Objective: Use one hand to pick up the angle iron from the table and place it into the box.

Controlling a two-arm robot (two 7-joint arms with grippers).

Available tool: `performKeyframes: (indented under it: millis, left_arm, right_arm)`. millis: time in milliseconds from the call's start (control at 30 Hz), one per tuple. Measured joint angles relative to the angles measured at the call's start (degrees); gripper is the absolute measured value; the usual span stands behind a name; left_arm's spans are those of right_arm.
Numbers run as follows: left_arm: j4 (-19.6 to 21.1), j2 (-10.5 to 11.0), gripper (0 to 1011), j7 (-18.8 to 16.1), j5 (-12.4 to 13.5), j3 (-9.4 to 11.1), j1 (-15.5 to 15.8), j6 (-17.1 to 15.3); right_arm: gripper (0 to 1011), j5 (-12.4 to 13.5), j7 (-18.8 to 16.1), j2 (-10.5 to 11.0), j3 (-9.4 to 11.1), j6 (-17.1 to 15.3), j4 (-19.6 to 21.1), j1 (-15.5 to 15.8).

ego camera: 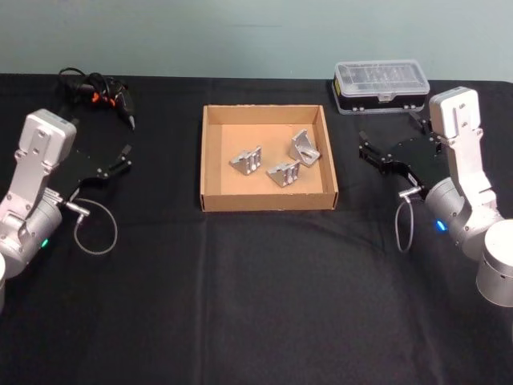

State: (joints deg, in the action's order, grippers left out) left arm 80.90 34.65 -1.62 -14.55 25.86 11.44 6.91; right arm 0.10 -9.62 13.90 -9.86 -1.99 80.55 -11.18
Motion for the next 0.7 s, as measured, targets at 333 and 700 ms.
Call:
performKeyframes:
  millis: [333,700]
  left_arm:
    - [0.0,0.0,1011,0.0,0.0,0.0,0.0,0.0]
    - [0.0,0.0,1011,0.0,0.0,0.0,0.0,0.0]
  right_arm:
    - [1004,0.05,-0.03,0.03,-0.07,-0.05,0.06,-0.06]
    - [1004,0.06,-0.08,0.03,-0.09,-0.1,0.11,-0.07]
